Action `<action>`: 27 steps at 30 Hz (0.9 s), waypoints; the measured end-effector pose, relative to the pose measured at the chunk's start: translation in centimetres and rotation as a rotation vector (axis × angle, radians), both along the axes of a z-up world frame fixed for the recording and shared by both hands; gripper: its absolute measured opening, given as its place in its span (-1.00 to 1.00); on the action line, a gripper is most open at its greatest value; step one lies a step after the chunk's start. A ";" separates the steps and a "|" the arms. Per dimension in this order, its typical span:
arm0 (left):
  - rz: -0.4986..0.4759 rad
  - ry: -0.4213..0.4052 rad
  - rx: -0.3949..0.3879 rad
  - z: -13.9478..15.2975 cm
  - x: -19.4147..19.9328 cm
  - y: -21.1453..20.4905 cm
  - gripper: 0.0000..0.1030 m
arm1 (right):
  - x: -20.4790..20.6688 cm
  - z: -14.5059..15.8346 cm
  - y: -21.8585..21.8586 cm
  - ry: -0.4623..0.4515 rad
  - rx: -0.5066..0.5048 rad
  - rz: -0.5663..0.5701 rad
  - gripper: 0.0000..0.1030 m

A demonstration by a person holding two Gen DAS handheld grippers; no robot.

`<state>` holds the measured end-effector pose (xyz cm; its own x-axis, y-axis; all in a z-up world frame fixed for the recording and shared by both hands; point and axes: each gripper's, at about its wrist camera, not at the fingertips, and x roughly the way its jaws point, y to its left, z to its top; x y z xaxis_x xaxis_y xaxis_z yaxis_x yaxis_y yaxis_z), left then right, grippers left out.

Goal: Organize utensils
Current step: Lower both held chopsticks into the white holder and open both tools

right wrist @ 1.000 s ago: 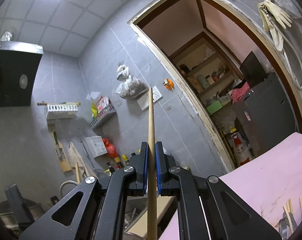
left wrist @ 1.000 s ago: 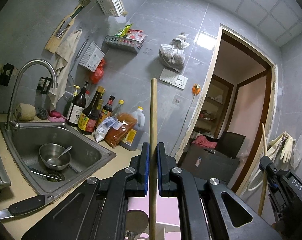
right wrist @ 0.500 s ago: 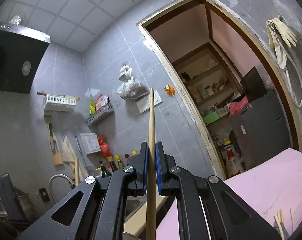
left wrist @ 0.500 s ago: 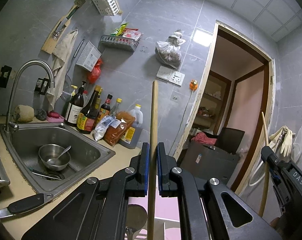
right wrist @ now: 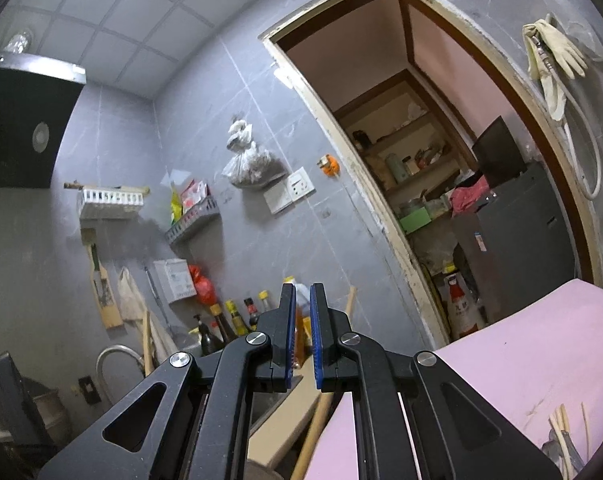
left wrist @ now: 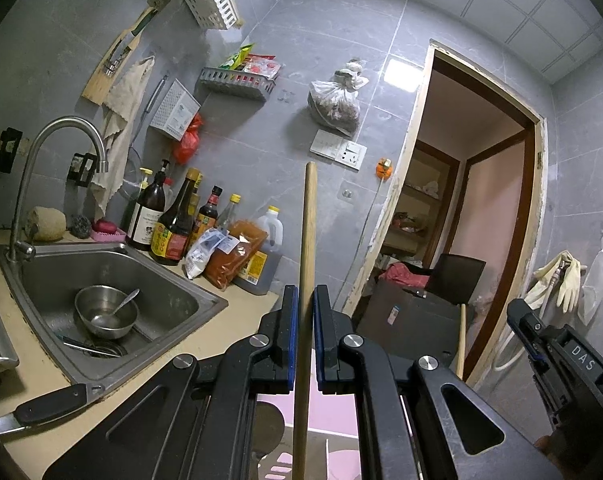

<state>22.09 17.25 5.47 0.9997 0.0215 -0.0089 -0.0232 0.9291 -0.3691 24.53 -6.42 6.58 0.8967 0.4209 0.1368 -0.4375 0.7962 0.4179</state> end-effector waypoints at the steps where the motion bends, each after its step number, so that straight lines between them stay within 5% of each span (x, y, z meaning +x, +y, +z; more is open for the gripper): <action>1: -0.006 0.004 0.002 -0.1 0.1 0.0 -0.90 | -0.1 0.0 0.0 0.001 -0.003 0.004 -0.90; 11: -0.081 0.061 0.029 -0.4 -0.3 -0.3 -0.89 | -1.7 0.2 0.0 0.027 -0.091 0.063 -0.84; 15: -0.088 0.089 0.044 -0.8 -0.2 -0.6 -0.89 | -2.2 -0.1 -0.4 0.064 -0.162 0.106 -0.20; 23: -0.097 0.111 0.058 -1.4 0.0 -0.9 -0.88 | 2.4 -1.6 -1.3 0.307 -0.188 0.230 -0.10; 27: -0.116 0.127 0.061 -1.7 0.2 -0.8 -0.88 | 4.8 -2.3 -1.0 0.397 -0.172 0.287 -0.29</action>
<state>22.25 16.40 3.76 0.9865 -0.0897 -0.1373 0.0427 0.9488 -0.3130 29.34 -7.44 4.26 0.7108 0.6436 -0.2837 -0.4824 0.7396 0.4693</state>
